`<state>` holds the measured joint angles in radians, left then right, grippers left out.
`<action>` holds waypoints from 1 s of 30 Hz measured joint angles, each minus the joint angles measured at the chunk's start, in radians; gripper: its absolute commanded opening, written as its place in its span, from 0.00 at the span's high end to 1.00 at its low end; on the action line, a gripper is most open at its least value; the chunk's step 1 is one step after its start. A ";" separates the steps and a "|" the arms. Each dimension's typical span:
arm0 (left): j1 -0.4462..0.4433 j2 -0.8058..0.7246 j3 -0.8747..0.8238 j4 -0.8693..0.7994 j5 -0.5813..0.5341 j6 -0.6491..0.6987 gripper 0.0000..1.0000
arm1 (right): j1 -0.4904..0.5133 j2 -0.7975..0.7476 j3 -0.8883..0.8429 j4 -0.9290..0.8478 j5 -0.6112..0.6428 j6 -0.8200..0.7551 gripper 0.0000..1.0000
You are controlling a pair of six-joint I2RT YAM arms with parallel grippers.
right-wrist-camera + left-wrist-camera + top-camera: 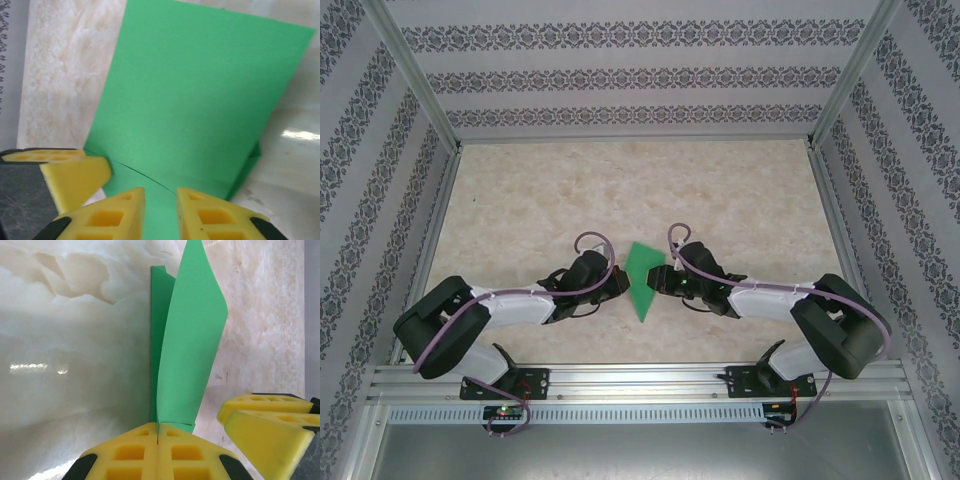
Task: Fold a paper plane with a square sheet of paper (pick it up from the middle)
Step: Fold the wing for the fifth time at the center of the table.
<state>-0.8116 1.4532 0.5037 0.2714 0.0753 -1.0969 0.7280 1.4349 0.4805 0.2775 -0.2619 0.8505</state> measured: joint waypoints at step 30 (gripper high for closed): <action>0.145 0.132 0.109 -0.014 0.279 0.187 0.50 | -0.038 0.204 0.031 0.060 -0.123 -0.069 0.90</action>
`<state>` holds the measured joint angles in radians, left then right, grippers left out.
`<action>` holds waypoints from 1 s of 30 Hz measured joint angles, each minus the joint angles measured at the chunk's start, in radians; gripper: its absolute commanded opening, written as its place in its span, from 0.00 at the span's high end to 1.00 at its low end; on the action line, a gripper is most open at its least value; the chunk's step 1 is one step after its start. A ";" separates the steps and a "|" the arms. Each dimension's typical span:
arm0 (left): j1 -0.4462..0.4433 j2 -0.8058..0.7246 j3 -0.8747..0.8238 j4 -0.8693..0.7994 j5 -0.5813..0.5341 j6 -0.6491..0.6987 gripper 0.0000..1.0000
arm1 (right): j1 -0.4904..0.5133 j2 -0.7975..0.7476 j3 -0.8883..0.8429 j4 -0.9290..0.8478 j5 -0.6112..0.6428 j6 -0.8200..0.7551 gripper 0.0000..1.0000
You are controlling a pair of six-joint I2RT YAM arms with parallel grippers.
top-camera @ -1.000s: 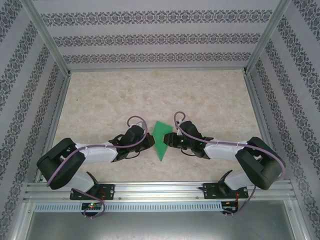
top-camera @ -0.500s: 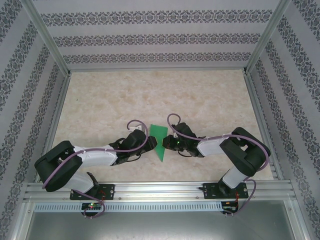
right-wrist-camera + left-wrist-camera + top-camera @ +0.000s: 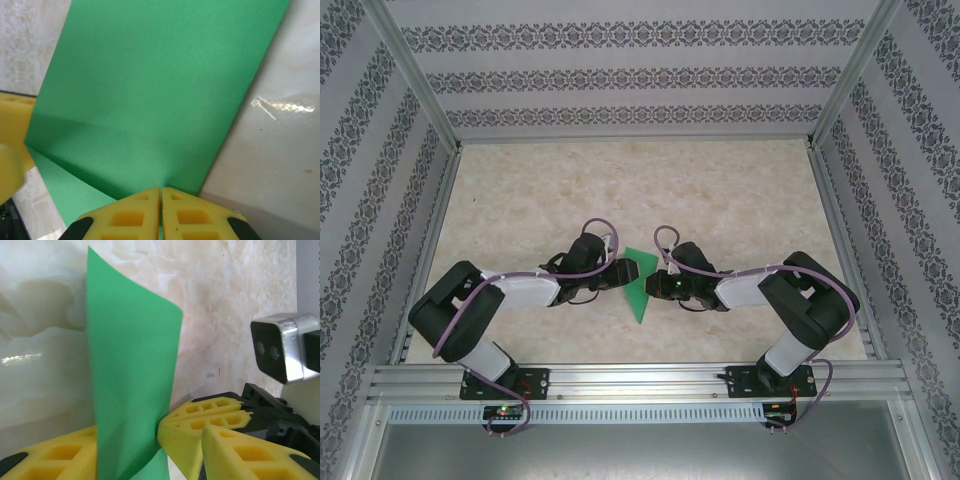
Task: Fold a paper plane with a square sheet of paper (pick it up from the middle)
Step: Fold the wing for the fifth time at the center of the table.
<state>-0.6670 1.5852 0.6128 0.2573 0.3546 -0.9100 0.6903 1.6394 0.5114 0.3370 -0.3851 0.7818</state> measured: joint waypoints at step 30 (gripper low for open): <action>0.123 0.179 0.221 -0.170 0.335 0.220 0.95 | -0.043 0.021 0.005 0.014 -0.096 -0.018 0.87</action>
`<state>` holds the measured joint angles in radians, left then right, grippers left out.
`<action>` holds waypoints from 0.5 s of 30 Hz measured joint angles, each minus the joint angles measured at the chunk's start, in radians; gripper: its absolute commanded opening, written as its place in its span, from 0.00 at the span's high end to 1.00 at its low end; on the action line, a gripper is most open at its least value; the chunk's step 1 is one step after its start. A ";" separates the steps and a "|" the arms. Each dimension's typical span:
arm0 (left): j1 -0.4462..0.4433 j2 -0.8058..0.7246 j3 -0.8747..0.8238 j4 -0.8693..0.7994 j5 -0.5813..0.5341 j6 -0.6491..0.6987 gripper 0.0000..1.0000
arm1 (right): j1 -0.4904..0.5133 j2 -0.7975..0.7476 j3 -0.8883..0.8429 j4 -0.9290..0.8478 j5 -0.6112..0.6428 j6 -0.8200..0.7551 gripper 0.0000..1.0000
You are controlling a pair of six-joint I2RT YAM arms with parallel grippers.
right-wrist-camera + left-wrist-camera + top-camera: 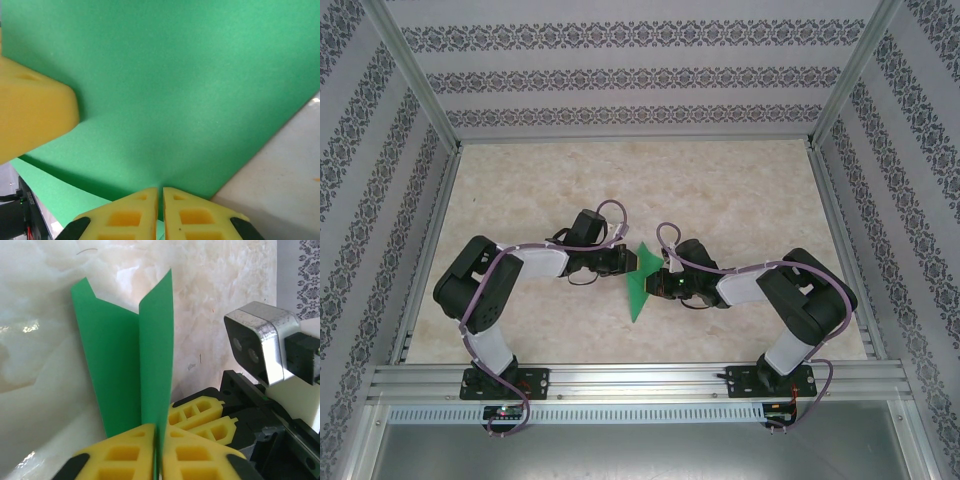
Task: Fold a paper plane with a square sheet of paper (pick it up from the middle)
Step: Fold the wing for the fifth time at the center of the table.
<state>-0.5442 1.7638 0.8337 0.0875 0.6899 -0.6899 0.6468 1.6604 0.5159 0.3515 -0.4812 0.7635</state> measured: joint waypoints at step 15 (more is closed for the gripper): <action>-0.069 -0.263 -0.215 0.053 -0.356 -0.311 1.00 | 0.151 -0.394 -0.013 -0.195 0.346 -0.064 0.66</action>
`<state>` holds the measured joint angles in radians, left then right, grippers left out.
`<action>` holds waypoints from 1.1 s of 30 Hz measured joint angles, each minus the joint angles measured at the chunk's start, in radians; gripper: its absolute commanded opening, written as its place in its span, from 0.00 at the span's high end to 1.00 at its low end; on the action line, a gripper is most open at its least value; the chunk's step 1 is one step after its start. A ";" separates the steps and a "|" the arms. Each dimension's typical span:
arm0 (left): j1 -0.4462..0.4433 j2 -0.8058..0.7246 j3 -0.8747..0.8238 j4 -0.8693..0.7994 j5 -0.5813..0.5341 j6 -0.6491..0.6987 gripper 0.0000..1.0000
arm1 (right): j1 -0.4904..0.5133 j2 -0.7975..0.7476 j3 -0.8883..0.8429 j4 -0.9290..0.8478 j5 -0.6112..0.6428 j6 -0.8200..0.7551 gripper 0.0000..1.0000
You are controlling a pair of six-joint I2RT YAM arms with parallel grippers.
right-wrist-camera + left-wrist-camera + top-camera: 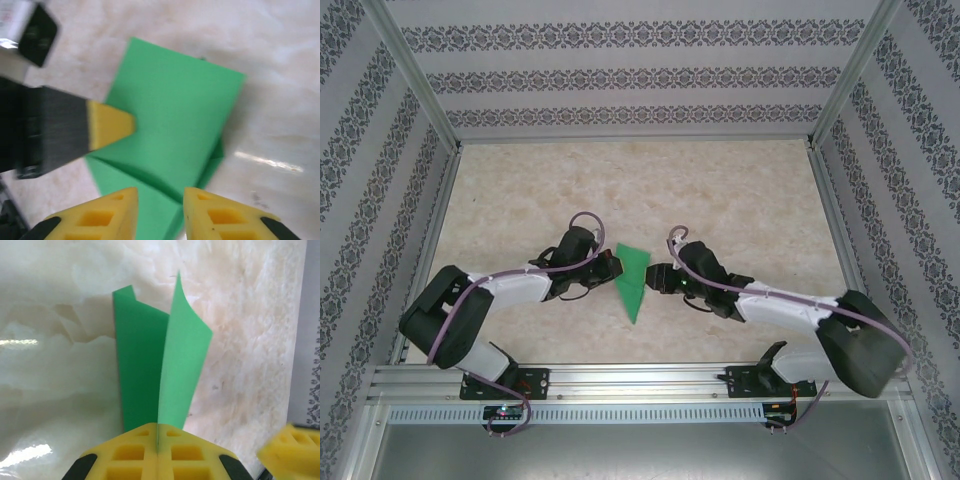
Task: Fold a paper plane with a square sheet of paper (pick it up from the middle)
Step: Fold the wing for the fifth time at the center of the table.
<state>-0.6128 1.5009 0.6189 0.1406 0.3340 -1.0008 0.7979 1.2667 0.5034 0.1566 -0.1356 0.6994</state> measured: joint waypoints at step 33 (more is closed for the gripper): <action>-0.143 0.055 0.027 0.008 -0.198 -0.239 1.00 | 0.556 0.250 -0.018 0.138 0.771 -0.624 0.53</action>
<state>-0.7559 1.5562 0.6460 0.1486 0.1360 -1.2400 1.3537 1.5166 0.4854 0.2951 0.6350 0.0757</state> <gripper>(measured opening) 0.053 0.498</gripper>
